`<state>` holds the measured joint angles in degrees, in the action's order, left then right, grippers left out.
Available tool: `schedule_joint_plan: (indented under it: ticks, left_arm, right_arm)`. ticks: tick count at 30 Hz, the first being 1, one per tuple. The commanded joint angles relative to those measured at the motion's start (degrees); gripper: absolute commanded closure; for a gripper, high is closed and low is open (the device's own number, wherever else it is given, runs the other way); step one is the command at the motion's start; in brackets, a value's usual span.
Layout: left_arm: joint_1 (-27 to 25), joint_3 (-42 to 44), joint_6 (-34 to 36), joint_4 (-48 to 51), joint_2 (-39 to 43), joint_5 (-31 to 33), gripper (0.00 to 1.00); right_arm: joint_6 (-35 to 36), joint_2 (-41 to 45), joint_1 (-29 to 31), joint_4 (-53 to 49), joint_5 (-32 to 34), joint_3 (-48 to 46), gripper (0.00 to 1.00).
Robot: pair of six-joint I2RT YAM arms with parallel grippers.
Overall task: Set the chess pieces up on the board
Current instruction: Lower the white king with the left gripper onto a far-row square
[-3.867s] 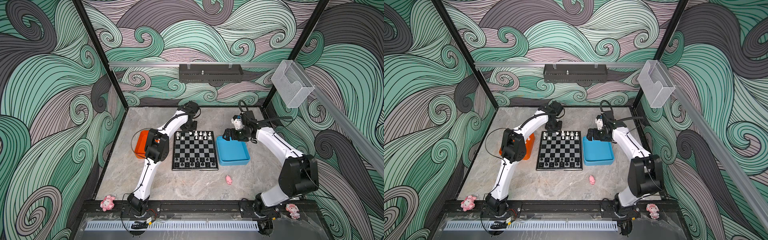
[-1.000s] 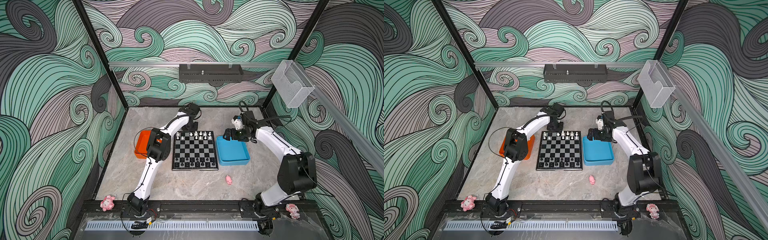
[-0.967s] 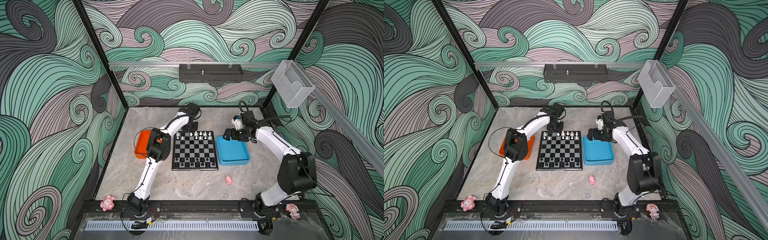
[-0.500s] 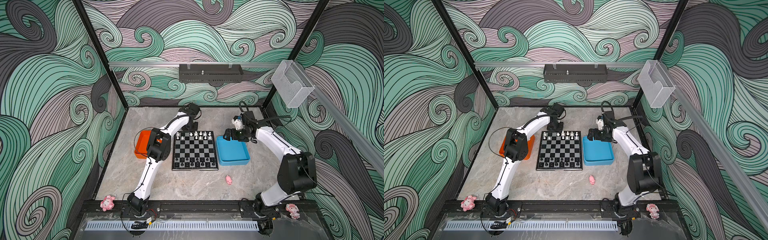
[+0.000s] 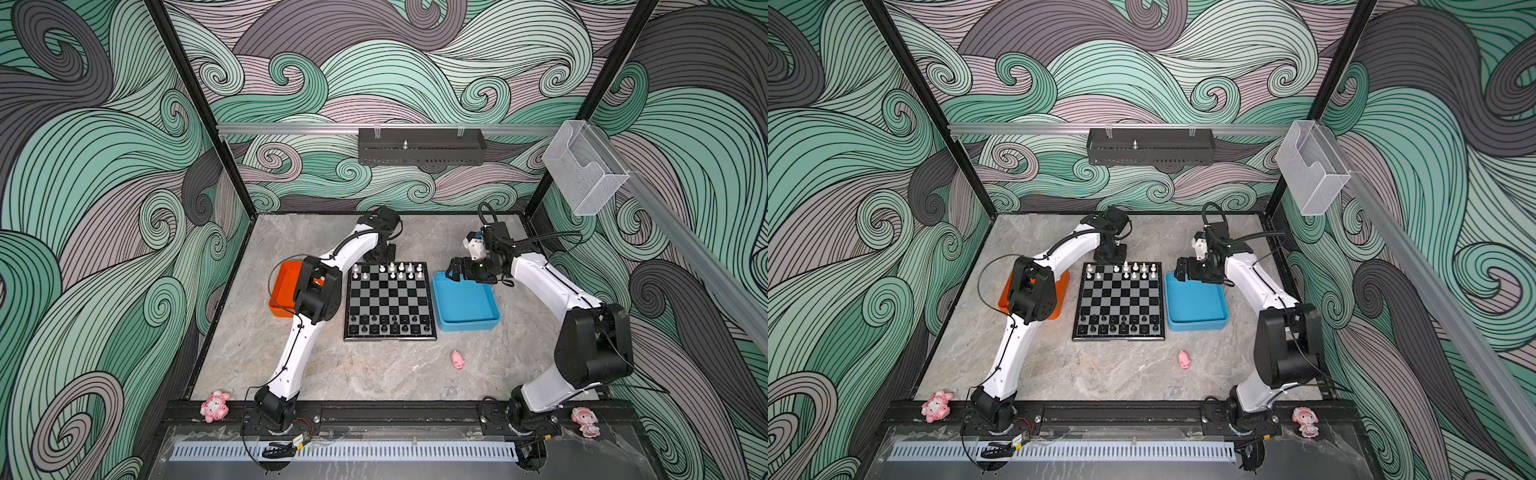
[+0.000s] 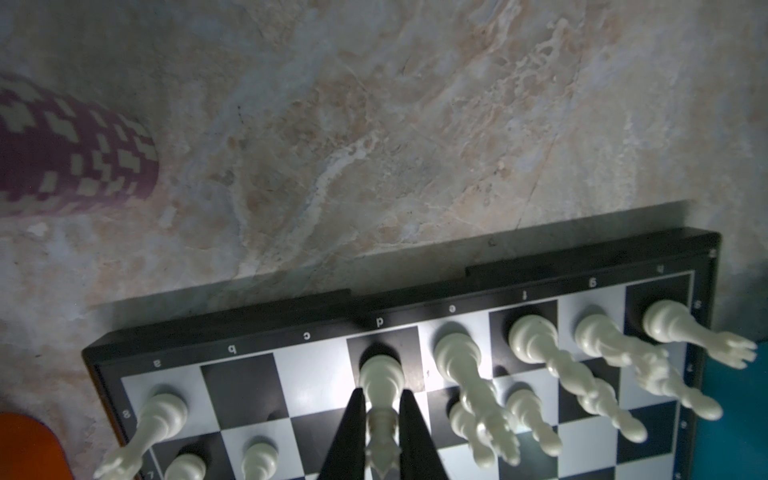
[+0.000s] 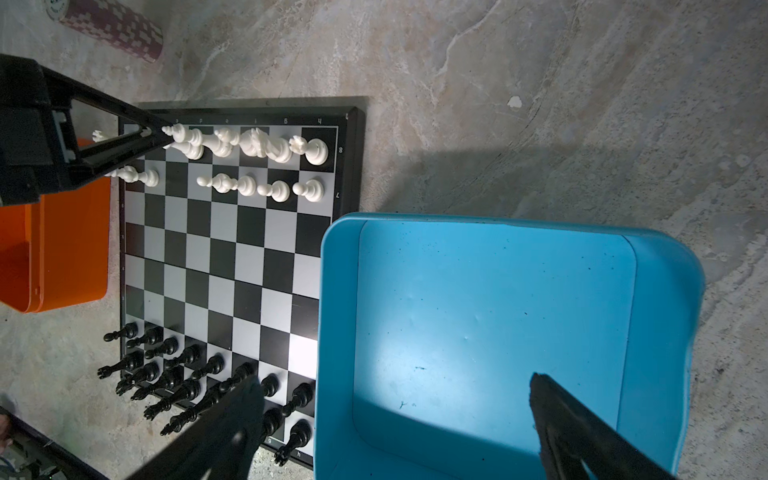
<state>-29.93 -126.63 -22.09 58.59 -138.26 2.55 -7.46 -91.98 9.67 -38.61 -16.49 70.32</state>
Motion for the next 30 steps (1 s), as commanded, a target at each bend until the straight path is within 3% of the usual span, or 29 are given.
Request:
schedule_joint_plan:
  ticks: [1,30]
  left_arm:
    - [-0.42,-0.75,-0.68,-0.37,-0.97,1.05,0.86]
    - [-0.44,-0.8,-0.85,-0.89,-0.83,0.72,0.86]
  right_arm:
    - [0.7,-0.65,-0.36,0.09,-0.4,-0.54,0.01]
    - [0.7,-0.74,-0.53,0.13,-0.64,-0.45,0.01]
